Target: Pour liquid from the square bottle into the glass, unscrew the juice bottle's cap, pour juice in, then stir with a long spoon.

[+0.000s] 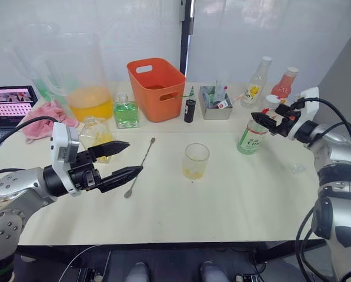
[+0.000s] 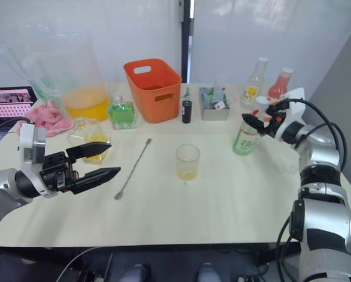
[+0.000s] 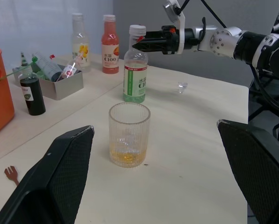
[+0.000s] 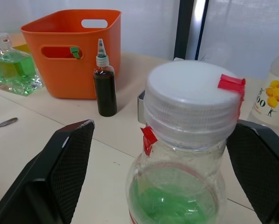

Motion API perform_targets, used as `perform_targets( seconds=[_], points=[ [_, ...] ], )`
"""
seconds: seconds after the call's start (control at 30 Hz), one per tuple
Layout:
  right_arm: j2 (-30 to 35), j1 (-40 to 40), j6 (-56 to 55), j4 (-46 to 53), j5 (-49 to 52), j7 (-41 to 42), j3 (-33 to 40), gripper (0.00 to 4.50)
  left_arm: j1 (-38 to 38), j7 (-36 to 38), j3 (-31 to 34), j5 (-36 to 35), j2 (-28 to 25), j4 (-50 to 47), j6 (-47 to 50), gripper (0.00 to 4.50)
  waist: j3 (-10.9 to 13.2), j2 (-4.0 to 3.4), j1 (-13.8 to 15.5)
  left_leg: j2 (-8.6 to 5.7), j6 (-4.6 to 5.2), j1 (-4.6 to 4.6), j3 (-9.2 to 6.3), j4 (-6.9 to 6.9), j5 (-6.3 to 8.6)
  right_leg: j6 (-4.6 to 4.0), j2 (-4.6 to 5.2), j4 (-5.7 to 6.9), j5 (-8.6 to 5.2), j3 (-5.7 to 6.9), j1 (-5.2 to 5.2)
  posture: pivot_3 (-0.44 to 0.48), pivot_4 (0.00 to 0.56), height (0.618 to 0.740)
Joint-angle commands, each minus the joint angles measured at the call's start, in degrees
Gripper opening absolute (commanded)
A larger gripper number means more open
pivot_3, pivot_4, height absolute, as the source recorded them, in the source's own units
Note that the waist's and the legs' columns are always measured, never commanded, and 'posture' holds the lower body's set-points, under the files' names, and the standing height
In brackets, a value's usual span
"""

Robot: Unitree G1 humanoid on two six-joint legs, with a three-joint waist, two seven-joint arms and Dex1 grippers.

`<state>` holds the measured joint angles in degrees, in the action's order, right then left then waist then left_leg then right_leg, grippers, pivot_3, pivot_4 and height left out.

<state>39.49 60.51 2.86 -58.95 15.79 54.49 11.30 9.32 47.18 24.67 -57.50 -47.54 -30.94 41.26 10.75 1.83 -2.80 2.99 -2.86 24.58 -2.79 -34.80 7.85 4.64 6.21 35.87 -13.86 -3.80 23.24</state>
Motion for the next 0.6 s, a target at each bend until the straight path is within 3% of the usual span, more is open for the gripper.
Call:
perform_targets(
  seconds=[0.03, 0.3, 0.6],
  points=[
    [0.5, 2.8, -3.2, -2.4, -0.8, 0.1, 1.0, 4.25, -0.9, -1.1, 2.3, -1.0, 0.0, -2.6, -1.3, 4.49, 0.0, -0.01, 0.0, 0.00, 0.00, 0.00, 0.00, 0.01, 0.00, 0.00, 0.00, 0.00, 0.00, 0.00, 0.00, 0.000, 0.150, 0.740],
    [0.4, 3.9, -5.8, -5.3, -1.6, 0.4, 1.7, 1.65, -1.5, -2.2, 1.8, -1.5, 0.2, -3.1, -1.5, 4.50, 0.0, -0.01, 0.0, 0.00, 0.00, 0.00, 0.00, 0.00, 0.00, -0.01, 0.00, 0.00, 0.00, 0.00, 0.00, 0.000, 0.150, 0.740],
    [2.8, 1.6, -2.1, 1.7, 1.3, 6.1, 3.0, 1.52, 1.8, -0.5, -2.1, -0.3, 0.6, -0.3, -2.1, 4.50, 0.0, -0.08, 0.1, -0.01, 0.00, 0.01, 0.00, 0.00, 0.00, 0.01, 0.00, 0.01, 0.01, 0.00, 0.01, 0.000, 0.150, 0.740]
  ],
)
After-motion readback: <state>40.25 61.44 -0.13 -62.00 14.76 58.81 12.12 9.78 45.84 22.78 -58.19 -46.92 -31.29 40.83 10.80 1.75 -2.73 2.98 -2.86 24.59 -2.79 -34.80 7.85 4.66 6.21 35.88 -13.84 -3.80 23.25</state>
